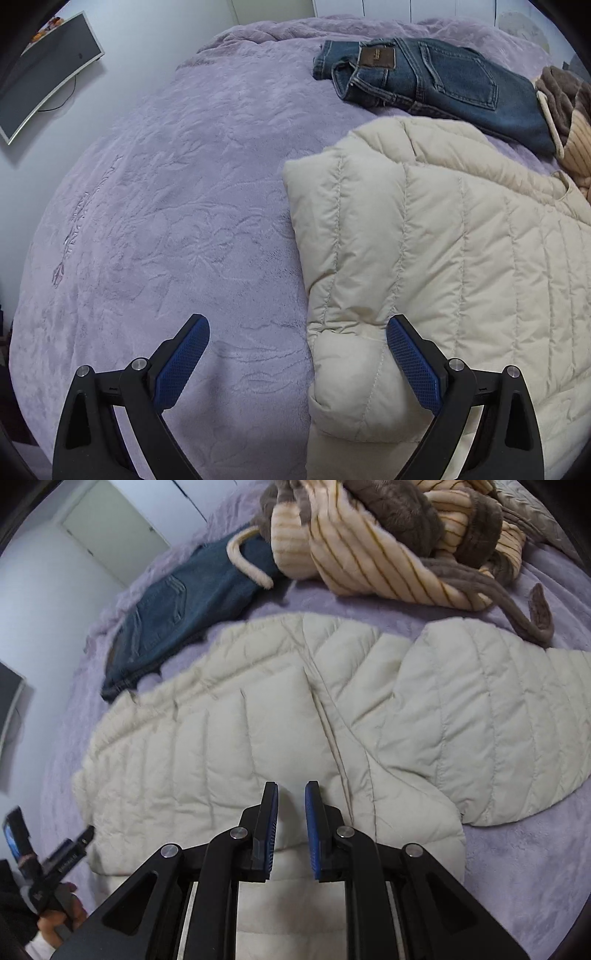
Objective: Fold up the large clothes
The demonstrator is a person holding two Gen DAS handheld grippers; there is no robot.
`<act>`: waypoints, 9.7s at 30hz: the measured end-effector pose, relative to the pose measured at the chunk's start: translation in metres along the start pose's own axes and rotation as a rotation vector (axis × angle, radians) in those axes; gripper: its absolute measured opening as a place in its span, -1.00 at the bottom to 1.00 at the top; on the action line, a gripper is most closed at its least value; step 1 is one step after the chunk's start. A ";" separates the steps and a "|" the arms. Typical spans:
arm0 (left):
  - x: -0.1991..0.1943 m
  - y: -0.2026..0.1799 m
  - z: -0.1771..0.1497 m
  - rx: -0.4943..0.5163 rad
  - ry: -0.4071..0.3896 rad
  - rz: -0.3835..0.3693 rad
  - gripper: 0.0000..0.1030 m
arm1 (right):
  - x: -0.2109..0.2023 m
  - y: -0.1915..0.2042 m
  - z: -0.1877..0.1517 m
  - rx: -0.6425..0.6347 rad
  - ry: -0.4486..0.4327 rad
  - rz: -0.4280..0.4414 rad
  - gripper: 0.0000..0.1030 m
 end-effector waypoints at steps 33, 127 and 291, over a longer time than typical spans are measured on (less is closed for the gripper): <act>-0.098 -0.170 -0.025 0.186 0.062 -0.315 0.89 | -0.085 -0.148 -0.033 0.330 0.028 0.015 0.40; -0.044 -0.022 0.028 -0.435 0.068 -0.651 0.89 | -0.026 0.076 0.044 -0.155 -0.164 0.306 -0.81; -0.216 -0.011 -0.104 -0.008 0.137 -0.175 0.99 | -0.161 -0.064 -0.088 -0.057 0.130 0.120 0.70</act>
Point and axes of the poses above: each gripper's, at about its wrist camera, not at the fingertips, and x roughly the way its jaws point, y to its left, z to its top, the point moved 3 cm from there along x, roughly the way its jaws point, and after that the axes turned 10 degrees about -y, right-handed, at the moved point
